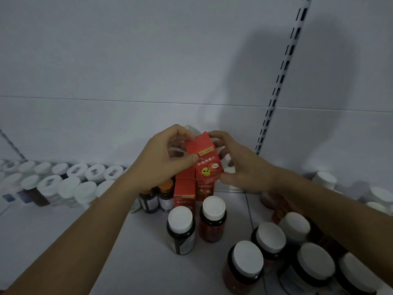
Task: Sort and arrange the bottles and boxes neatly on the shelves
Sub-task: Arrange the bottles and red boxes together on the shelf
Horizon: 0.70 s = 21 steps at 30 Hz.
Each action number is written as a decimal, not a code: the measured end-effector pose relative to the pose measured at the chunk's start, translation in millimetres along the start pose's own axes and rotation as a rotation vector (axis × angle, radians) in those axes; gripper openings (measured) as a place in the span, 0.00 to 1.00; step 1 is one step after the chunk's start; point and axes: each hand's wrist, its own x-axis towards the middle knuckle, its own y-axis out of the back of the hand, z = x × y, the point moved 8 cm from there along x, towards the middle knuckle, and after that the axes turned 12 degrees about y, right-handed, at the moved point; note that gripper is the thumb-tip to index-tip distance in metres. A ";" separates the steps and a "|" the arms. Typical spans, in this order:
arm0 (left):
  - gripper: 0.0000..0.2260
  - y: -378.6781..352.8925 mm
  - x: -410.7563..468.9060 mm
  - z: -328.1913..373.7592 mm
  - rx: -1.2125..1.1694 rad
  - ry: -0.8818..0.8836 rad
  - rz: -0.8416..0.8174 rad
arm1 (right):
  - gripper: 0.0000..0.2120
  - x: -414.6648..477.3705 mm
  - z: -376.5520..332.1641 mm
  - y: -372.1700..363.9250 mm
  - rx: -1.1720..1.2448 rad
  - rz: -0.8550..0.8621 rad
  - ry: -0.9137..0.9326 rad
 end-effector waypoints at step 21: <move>0.20 -49.2 -5.8 -63.8 0.798 -0.236 -0.285 | 0.30 -33.5 40.8 -25.7 -0.111 -0.215 -0.415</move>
